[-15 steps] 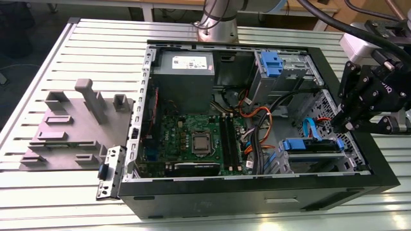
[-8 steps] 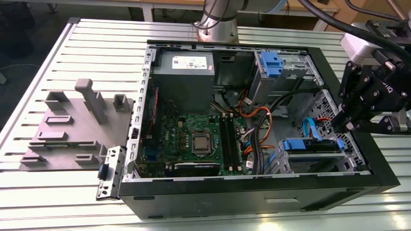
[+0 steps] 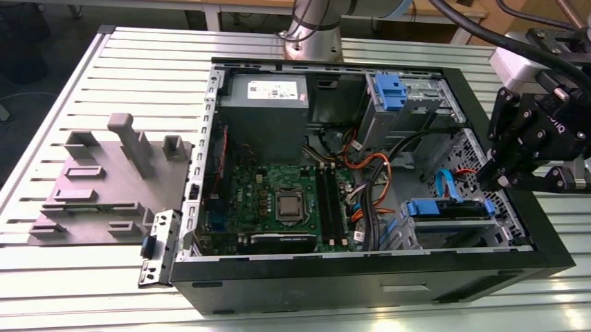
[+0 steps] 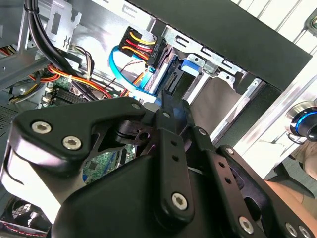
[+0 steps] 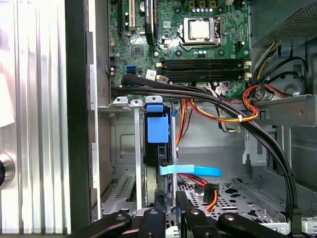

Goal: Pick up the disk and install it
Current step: 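Insert the second disk wire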

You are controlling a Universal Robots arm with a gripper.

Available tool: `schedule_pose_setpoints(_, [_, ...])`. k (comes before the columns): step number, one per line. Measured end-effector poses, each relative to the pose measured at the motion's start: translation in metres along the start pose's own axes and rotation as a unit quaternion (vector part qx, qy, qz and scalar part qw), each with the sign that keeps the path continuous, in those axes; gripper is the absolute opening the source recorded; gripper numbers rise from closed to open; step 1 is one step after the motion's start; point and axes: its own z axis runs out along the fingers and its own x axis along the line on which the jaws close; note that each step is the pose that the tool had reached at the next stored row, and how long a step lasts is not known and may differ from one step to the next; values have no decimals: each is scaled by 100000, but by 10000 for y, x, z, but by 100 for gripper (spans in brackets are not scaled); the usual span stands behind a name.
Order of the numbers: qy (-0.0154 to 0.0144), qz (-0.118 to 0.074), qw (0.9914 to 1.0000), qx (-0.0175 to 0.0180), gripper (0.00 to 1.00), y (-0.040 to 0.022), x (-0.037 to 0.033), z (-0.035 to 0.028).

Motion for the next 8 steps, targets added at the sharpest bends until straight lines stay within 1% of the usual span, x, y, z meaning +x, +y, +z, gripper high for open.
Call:
schedule_pose_setpoints(1, [0,0,100000,0,24,0,0,-38])
schedule_pose_setpoints(8, [-3,0,100000,1,24,0,0,-47])
